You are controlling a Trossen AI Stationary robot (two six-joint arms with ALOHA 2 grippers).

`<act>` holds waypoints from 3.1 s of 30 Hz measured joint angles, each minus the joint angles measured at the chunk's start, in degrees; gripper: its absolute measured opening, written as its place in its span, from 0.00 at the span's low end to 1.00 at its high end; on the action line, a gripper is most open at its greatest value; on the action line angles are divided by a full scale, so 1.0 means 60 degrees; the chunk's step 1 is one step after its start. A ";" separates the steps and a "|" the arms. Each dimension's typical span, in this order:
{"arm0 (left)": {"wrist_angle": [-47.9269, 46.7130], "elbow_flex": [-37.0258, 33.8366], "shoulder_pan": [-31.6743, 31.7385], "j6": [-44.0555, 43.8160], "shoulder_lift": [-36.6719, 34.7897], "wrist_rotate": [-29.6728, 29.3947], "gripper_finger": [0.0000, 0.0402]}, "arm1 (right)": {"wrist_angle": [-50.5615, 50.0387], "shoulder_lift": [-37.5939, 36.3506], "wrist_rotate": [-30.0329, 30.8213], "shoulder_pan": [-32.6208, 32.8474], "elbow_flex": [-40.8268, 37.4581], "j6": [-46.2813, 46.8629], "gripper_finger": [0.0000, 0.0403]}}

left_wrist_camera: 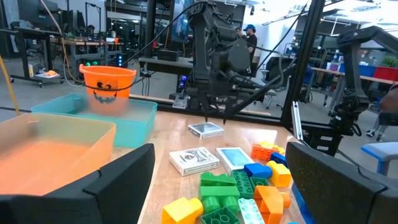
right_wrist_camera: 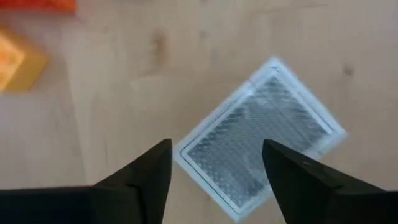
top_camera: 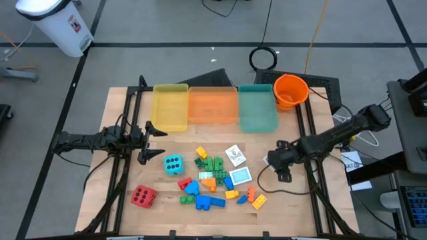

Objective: Pick & Place Toys
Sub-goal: Put the gray game card into the green bin

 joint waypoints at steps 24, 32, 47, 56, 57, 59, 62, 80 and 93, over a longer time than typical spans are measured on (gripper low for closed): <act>0.0002 0.0000 0.0002 0.0001 0.0000 0.0000 0.91 | -0.0204 0.0981 0.1133 0.0647 0.0000 0.3221 0.95; 0.0004 0.0000 0.0001 0.0000 0.0000 0.0000 0.91 | 0.0194 0.2026 0.1732 0.0346 0.0036 0.3504 0.94; 0.0003 0.0000 0.0003 0.0000 0.0000 0.0000 0.91 | 0.0453 0.2244 0.0926 -0.0290 0.0015 0.2865 0.94; -0.0004 0.0000 0.0004 0.0000 0.0000 0.0000 0.91 | -0.0473 0.1776 0.0593 -0.0308 -0.0007 0.2690 0.69; 0.0000 0.0000 0.0002 0.0004 0.0000 0.0004 0.91 | -0.0536 0.1739 0.0600 -0.0305 -0.0007 0.2691 0.64; -0.0002 0.0003 0.0001 0.0001 0.0000 0.0000 0.91 | -0.0536 0.1674 0.0598 -0.0305 -0.0007 0.2693 0.55; 0.0006 0.0002 0.0000 0.0004 0.0000 0.0000 0.91 | -0.0517 0.1642 0.0597 -0.0305 -0.0007 0.2691 0.39; 0.0004 0.0000 0.0002 0.0001 0.0000 0.0000 0.91 | 0.0720 0.0532 0.0917 -0.0577 0.1256 0.1613 0.08; 0.0004 0.0000 0.0003 0.0003 0.0000 0.0000 0.91 | 0.5131 0.0179 0.1686 -0.4606 0.1413 -0.2271 0.08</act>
